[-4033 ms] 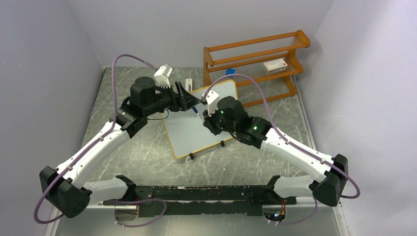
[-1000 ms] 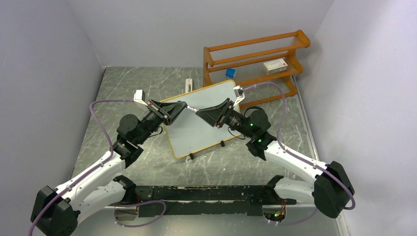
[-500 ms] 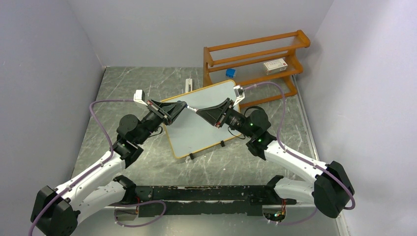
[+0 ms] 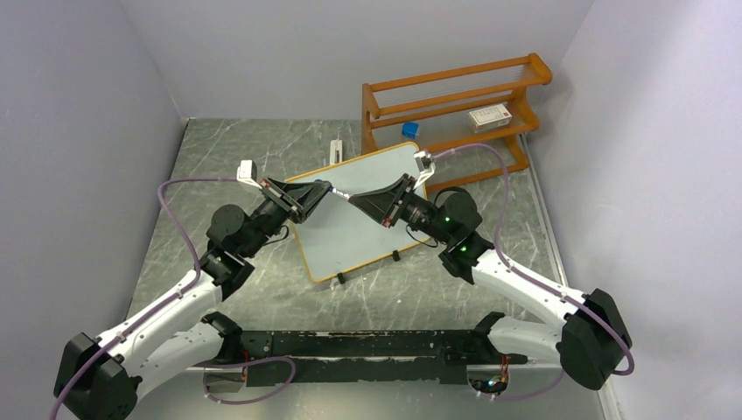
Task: Write a sentence on the whiteboard
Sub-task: Open the whiteboard marker at the center of the board.
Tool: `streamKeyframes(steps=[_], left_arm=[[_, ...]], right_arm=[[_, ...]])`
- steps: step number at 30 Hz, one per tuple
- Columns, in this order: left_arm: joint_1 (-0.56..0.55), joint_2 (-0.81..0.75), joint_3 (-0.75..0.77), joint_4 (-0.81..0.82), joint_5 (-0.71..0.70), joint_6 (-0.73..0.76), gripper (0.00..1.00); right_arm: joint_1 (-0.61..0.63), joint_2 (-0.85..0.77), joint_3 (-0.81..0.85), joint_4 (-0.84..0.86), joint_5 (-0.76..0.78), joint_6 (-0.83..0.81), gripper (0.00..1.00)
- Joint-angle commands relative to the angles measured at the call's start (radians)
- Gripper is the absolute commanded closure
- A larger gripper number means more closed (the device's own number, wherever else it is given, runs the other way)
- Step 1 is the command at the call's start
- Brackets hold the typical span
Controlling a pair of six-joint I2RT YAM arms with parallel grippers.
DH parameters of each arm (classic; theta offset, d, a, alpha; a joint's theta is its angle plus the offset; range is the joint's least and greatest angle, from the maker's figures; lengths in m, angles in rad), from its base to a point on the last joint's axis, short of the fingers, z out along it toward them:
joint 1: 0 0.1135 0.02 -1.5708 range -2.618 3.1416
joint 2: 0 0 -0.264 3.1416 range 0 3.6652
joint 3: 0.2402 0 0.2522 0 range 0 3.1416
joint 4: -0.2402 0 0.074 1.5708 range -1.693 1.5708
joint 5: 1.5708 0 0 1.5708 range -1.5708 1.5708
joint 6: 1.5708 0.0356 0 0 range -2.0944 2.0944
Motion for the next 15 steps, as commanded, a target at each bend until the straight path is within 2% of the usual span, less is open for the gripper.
streamKeyframes(steps=[1,15], left_arm=[[0.006,-0.037,-0.013,0.029,-0.093,0.023,0.95],[0.024,-0.074,-0.013,0.07,-0.332,0.052,0.95]], right_arm=[[-0.001,-0.041,-0.002,0.003,-0.022,-0.041,1.0],[-0.003,-0.163,-0.075,-0.071,-0.048,-0.086,1.0]])
